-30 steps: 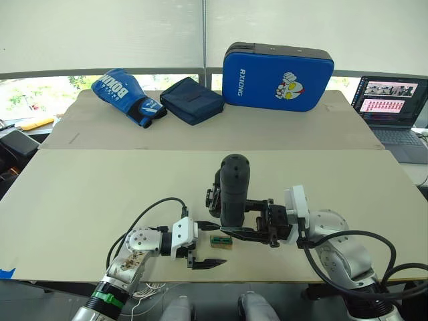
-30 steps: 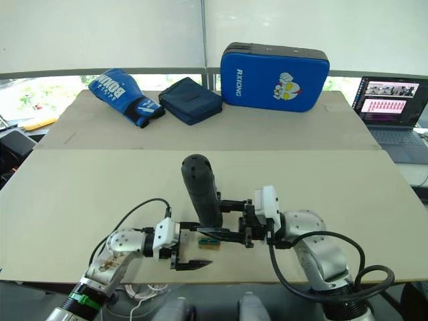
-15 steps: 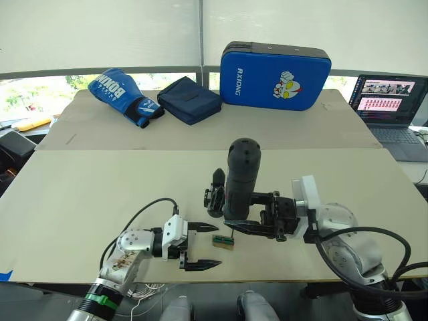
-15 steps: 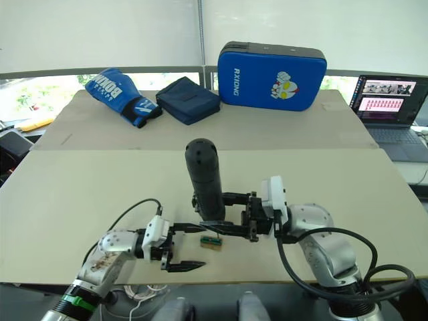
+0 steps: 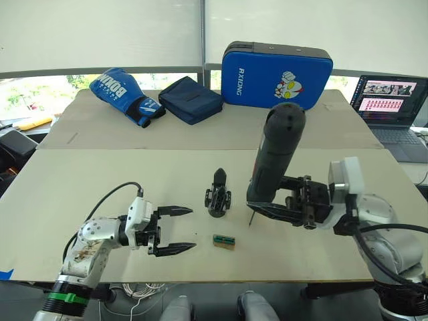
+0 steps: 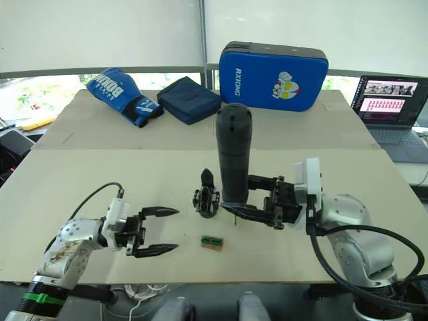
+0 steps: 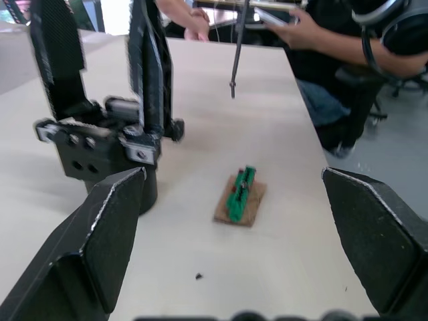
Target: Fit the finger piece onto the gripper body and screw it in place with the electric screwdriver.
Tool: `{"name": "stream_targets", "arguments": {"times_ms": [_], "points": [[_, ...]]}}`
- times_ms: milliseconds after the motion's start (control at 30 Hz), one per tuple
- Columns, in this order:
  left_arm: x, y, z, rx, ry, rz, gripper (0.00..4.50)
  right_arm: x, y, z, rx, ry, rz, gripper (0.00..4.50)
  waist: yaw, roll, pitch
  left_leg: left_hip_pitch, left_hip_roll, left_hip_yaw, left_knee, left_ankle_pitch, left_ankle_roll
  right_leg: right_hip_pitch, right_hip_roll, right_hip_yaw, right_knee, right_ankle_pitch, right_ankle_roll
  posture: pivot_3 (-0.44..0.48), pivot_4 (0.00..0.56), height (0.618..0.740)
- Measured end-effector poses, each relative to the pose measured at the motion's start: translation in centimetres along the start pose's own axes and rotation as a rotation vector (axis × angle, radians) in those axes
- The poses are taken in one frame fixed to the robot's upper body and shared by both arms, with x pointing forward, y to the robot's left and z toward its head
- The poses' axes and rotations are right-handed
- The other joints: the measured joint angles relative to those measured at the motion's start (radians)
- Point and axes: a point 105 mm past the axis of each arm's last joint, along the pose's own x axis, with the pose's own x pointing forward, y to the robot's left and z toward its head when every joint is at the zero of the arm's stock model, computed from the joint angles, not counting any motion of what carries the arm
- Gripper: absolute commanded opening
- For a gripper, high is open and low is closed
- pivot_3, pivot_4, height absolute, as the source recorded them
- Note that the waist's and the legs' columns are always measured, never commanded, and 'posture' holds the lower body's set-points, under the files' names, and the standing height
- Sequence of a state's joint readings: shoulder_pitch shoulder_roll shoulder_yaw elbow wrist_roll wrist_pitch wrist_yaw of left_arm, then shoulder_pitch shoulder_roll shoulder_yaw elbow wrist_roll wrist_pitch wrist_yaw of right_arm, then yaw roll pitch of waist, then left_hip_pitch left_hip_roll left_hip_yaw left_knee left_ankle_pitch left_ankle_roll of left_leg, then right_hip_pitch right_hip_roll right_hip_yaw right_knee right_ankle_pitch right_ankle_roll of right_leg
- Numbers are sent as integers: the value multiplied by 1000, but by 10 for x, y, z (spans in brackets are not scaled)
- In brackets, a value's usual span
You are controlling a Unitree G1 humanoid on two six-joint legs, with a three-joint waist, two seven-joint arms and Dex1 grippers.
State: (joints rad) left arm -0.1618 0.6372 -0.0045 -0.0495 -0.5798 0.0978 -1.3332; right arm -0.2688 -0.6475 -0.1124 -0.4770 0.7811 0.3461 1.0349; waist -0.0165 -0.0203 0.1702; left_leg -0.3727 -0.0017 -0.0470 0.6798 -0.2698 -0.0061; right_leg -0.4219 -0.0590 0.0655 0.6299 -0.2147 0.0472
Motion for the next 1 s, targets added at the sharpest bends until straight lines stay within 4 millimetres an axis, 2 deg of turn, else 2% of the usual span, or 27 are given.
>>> {"name": "stream_targets", "arguments": {"times_ms": [200,433,667,833,1000], "points": [[-9,18,23,0,-26,63,4500,-5,-25,17,-34,-33,-63,1905,-1,0,0,0,0,0,0,0,0,0,0,0,0,0,0,0,150,740],[-13,39,29,14,-27,126,4500,2,-51,28,-35,-87,-108,1905,-2,0,1,-1,0,0,-1,0,0,-1,0,0,0,0,0,0,150,740],[-17,45,28,15,-12,150,4500,11,-66,28,17,-95,-117,1905,-2,0,1,-2,0,0,-1,0,0,-3,0,0,0,0,0,0,150,740],[-14,48,29,39,-12,162,4500,23,-69,29,52,-123,-106,1905,-3,0,1,-2,0,0,-1,0,0,-3,0,0,0,0,-1,0,150,740],[-13,49,26,41,-7,177,4500,42,-61,17,130,-111,-57,1905,-4,0,1,-3,0,-1,-1,0,0,-4,0,0,0,1,-1,0,150,740]]}}
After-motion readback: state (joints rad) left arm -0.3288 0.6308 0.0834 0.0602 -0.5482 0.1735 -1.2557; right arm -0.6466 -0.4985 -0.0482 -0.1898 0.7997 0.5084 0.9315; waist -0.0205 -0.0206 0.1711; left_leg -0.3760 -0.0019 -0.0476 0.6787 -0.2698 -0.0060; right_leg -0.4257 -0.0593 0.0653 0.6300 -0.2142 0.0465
